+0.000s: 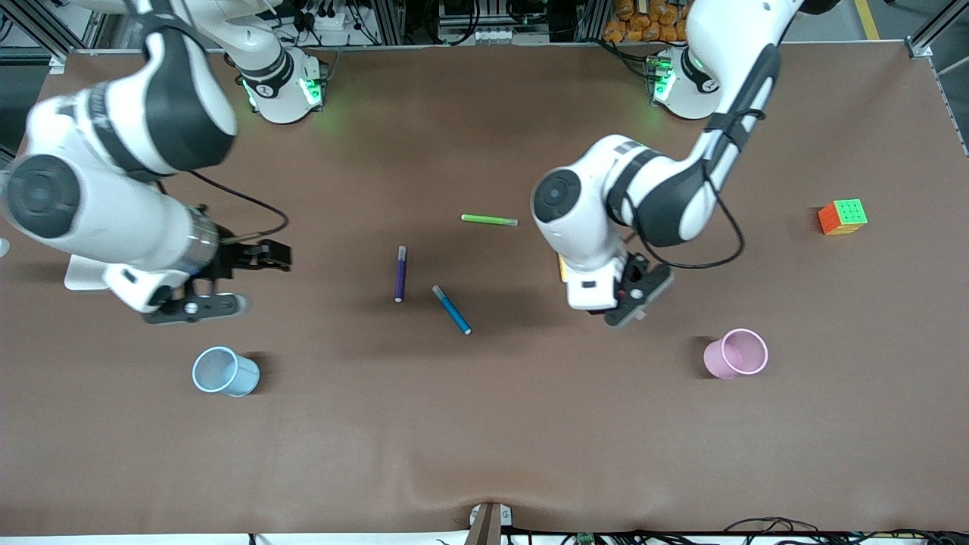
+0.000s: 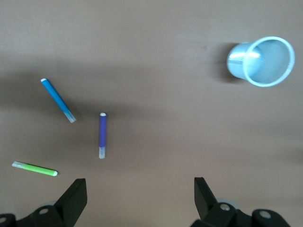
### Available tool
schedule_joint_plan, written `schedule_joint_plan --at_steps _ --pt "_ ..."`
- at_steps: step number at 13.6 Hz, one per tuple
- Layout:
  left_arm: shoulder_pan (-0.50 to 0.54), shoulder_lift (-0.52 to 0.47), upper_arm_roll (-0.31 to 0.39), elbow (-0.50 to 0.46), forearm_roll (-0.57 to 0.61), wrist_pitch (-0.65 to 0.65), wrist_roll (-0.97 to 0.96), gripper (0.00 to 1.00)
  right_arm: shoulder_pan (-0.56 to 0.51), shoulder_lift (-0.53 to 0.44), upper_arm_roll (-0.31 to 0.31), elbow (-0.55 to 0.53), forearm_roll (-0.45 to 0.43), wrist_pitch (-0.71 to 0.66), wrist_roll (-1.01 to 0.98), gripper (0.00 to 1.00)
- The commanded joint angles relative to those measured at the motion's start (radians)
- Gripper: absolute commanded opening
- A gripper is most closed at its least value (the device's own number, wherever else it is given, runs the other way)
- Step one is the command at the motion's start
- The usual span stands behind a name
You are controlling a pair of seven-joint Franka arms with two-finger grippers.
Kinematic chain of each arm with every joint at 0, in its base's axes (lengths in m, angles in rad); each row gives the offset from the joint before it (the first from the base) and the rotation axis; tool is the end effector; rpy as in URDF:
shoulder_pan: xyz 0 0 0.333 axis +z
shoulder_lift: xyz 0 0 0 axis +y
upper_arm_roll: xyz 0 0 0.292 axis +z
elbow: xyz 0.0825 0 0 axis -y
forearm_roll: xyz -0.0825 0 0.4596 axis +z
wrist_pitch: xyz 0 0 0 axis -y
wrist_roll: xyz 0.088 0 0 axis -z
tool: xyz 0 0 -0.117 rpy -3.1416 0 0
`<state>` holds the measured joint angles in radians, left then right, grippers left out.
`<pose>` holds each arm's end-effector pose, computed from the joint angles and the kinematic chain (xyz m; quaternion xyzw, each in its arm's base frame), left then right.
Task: Place pink and blue markers in matching cups
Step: 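Carry the pink marker to the pink cup while the right gripper reaches markers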
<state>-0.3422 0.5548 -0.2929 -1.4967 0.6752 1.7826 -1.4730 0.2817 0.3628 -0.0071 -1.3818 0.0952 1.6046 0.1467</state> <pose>0.6385 -0.3659 0.2863 -0.9164 -0.3009 -0.1507 0.2165 0.6886 0.2059 0.4508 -0.9948 -0.0589 0.0779 0.0304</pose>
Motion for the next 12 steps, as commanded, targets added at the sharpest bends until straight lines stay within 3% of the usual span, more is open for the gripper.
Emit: schedule_joint_plan --at_steps 1,4,9,12 --pt "0.044 -0.007 -0.006 -0.025 0.113 -0.052 0.025 0.0 0.046 0.031 -0.007 0.007 0.006 0.044 0.042 1.0" --pt "0.081 0.005 -0.005 -0.024 0.162 -0.075 0.016 0.0 0.112 0.086 -0.007 0.006 0.006 0.11 0.097 1.0" --pt "0.084 0.037 0.057 -0.022 0.268 -0.092 -0.057 0.0 0.2 0.182 -0.005 0.004 0.011 0.233 0.106 1.0" --pt "0.089 0.069 0.064 -0.024 0.359 -0.094 -0.165 0.0 0.25 0.2 -0.005 -0.083 0.014 0.375 0.108 1.0"
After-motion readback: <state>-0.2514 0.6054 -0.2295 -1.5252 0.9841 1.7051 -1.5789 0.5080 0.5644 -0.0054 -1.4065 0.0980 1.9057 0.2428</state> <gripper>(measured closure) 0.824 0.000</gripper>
